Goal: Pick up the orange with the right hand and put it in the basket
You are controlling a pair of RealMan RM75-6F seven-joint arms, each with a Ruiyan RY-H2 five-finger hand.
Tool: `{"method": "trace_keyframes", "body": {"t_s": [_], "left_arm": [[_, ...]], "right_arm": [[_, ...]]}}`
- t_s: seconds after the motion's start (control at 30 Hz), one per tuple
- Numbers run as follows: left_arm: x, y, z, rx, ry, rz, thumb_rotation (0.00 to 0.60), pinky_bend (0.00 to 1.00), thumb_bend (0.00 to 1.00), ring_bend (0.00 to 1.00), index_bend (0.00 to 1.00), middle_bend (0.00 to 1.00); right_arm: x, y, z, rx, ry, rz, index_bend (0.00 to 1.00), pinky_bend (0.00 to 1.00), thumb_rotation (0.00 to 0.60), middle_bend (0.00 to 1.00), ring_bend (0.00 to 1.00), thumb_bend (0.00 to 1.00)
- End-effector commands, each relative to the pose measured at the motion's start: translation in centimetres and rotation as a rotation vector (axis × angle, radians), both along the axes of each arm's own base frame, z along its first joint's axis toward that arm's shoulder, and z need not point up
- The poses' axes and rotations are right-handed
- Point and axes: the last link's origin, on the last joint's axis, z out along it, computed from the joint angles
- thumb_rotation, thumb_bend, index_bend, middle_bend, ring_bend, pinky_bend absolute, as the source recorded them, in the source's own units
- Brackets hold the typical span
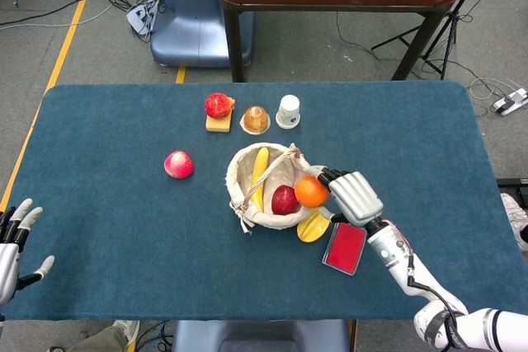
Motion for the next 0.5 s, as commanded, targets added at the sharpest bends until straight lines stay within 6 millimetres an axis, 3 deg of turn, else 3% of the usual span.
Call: {"method": "trace_keyframes", "body": {"t_s": [0.03,0.3,0.5], "left_arm": [[0.0,0.0,0.0,0.001,-0.001,-0.001,0.600,0.00,0.26,0.00,0.14,0.00],[0.1,0.2,-0.1,-0.003,-0.002,-0.007,0.600,0.00,0.26,0.00,0.14,0.00],[0.0,0.2,0.0,-0.003,0.001,-0.002,0.600,0.00,0.26,0.00,0.14,0.00]], "right_arm": [[0.1,0.0,0.1,-0.003,-0.002,0.004,0.07,0.55,0.600,0.15,0.31,0.30],[-0.9,0.5,1.9,-0.049,-0.006,0.004,0.05,0.55,0.600,0.12,0.25,0.30],[-4.1,1.8,5.1,-0.167,0.088,-0.024,0.05,0.55,0.600,0.14,0.25,0.30]]}}
